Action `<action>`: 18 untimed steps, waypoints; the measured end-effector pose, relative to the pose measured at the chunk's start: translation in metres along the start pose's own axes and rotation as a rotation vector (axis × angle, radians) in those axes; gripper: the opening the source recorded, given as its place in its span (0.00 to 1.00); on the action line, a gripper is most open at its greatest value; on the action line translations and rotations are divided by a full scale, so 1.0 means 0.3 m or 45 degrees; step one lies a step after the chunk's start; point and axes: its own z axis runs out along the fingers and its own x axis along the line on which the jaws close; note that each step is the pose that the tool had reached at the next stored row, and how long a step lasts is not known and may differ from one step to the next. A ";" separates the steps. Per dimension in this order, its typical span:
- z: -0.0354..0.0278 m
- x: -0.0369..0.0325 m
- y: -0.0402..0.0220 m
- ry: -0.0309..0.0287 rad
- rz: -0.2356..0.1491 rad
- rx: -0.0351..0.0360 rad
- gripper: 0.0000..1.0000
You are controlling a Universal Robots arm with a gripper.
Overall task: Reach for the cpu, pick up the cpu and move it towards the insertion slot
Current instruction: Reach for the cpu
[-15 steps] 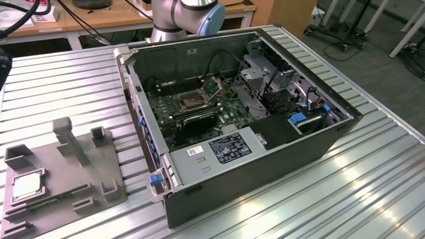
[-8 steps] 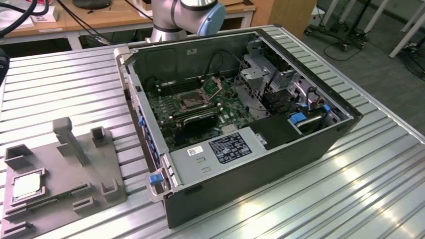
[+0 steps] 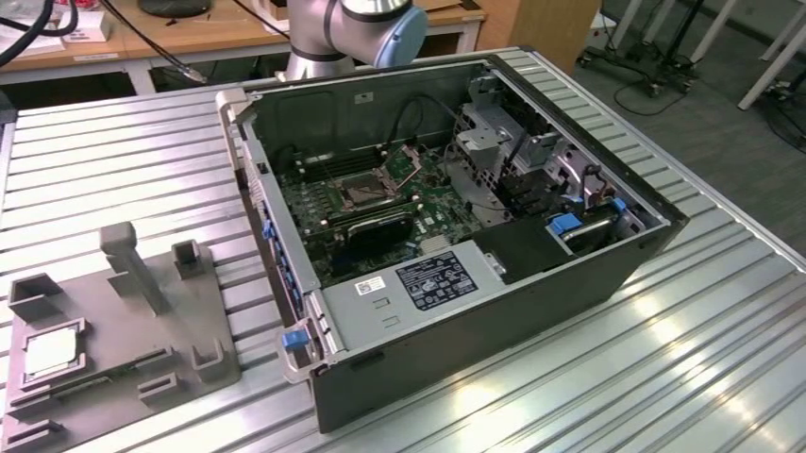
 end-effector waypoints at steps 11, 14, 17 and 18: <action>0.005 0.043 -0.036 0.0001 0.000 0.0000 0.11; 0.005 0.043 -0.036 0.0000 0.000 -0.0001 0.11; 0.005 0.043 -0.036 0.0000 0.000 -0.0001 0.11; 0.005 0.043 -0.036 0.0001 0.000 -0.0001 0.11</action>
